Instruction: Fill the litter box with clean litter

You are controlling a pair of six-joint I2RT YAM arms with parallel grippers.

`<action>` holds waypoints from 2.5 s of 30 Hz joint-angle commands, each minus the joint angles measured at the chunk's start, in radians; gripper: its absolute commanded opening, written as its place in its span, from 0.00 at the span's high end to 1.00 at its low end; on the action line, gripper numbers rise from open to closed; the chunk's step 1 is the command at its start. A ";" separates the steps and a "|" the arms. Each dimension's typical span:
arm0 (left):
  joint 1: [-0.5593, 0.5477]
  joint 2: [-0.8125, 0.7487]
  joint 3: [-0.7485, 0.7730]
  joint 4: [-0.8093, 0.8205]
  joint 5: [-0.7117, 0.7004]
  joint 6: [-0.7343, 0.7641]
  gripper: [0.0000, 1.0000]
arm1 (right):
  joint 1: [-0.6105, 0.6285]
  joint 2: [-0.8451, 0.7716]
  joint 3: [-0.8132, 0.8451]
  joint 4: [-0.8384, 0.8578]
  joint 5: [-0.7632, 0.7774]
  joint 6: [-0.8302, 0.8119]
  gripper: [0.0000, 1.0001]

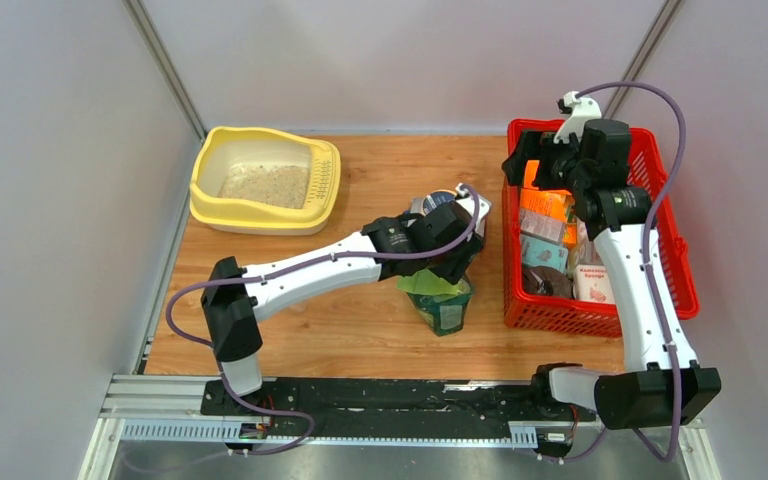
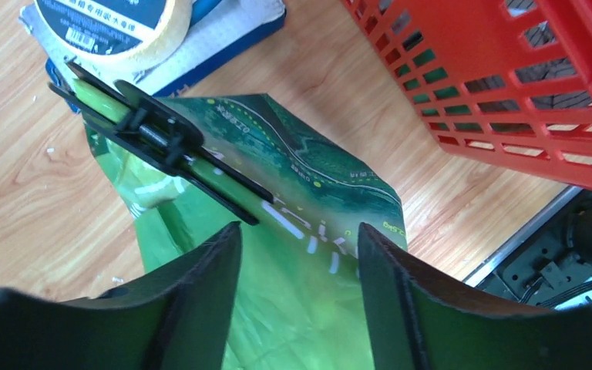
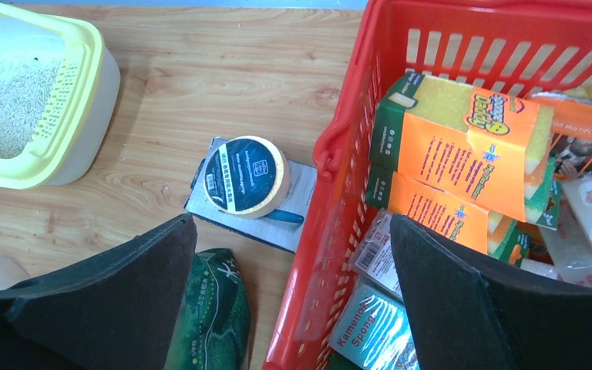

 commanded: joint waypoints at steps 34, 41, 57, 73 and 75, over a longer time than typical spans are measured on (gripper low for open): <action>0.481 -0.166 -0.033 -0.237 0.572 0.901 1.00 | 0.071 0.193 0.125 -0.106 -0.724 -0.554 0.00; 0.519 -0.232 -0.168 -0.134 0.683 0.883 0.62 | 0.218 0.241 0.090 -0.243 -0.669 -0.935 0.00; 0.651 -0.313 -0.313 -0.235 0.878 1.066 0.64 | 0.385 0.342 0.085 -0.143 -0.649 -1.103 0.00; 0.652 -0.302 -0.310 -0.231 0.925 1.043 1.00 | 0.410 0.453 0.180 -0.206 -0.674 -1.099 0.25; 0.654 -0.302 -0.310 -0.226 0.925 1.034 1.00 | 0.416 0.453 0.183 -0.209 -0.675 -1.096 0.32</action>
